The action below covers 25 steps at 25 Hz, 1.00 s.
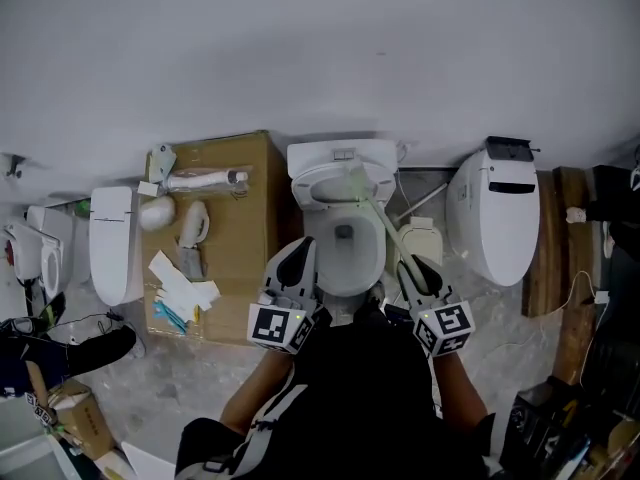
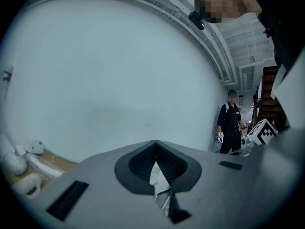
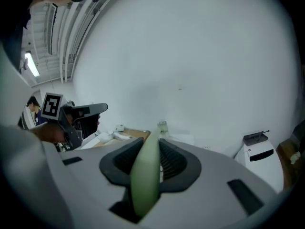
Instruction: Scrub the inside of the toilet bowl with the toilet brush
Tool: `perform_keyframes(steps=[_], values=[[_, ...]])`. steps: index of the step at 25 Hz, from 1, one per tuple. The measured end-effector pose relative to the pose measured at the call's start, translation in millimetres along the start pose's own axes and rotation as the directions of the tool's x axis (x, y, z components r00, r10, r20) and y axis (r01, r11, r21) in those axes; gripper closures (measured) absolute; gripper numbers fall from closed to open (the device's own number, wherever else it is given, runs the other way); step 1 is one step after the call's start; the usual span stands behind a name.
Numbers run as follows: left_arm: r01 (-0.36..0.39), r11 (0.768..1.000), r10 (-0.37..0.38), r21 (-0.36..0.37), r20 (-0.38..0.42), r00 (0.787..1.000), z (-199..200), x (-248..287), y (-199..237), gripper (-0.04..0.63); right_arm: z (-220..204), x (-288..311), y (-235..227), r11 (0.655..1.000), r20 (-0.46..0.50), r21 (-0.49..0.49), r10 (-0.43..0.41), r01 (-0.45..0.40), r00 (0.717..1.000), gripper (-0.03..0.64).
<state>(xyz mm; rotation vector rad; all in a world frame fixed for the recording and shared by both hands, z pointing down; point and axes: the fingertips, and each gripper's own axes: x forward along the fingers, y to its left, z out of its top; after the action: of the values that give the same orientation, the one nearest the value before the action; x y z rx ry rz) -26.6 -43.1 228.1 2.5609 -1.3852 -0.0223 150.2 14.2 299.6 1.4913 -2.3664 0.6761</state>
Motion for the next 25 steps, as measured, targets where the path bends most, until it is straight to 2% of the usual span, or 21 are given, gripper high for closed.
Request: perform_keyframes(steps=[8,25], values=[[0.019,1.0,-0.019,0.021,0.023,1.0,10,11,-5,0.586,5,-3,-8,1.0,0.027,0.009,-0.028,0.028,0.999,0.503],[0.033,0.999,-0.033,0.028,0.028,0.999,12,22,2,0.586,20,10,-4,0.999,0.075,0.03,-0.015,0.013,0.997,0.504]])
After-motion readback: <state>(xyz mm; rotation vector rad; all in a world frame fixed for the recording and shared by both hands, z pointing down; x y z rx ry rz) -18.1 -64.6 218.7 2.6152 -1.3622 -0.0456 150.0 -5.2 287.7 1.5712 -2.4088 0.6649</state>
